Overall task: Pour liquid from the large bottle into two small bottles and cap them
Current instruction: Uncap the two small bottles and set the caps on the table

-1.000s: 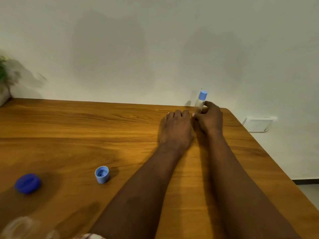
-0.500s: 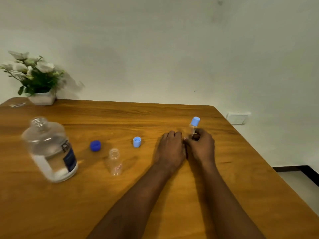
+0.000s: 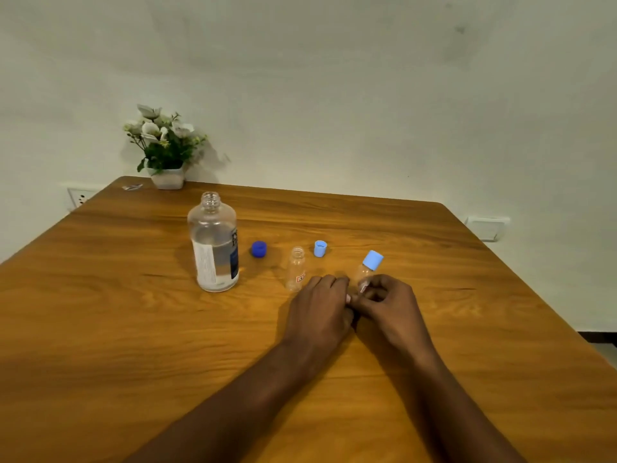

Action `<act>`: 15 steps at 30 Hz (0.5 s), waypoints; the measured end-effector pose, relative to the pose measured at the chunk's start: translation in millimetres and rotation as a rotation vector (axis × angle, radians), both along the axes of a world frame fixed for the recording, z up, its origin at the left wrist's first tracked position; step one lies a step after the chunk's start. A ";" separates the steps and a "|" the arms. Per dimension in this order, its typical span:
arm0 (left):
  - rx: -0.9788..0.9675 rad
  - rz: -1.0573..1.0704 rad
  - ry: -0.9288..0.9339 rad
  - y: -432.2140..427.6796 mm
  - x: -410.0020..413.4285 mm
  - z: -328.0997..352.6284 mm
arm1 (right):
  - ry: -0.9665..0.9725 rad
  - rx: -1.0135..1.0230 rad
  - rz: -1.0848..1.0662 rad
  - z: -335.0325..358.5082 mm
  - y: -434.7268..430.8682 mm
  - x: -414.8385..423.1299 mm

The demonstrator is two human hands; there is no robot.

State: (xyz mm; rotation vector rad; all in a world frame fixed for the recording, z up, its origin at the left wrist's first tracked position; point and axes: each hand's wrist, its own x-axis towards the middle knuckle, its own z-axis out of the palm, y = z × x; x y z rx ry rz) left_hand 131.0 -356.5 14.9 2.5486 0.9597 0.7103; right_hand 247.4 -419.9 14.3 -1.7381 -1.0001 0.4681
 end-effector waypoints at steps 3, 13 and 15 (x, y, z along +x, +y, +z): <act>-0.012 0.010 -0.027 3.4 -13.9 -2.0 | 0.046 -0.012 0.055 8.2 -0.3 -1.4; -0.045 0.061 -0.051 12.2 -14.9 -5.5 | -0.115 0.014 0.116 43.3 16.6 37.8; -0.050 0.058 -0.031 14.4 -13.6 -5.2 | -0.079 -0.030 0.165 39.6 20.1 46.4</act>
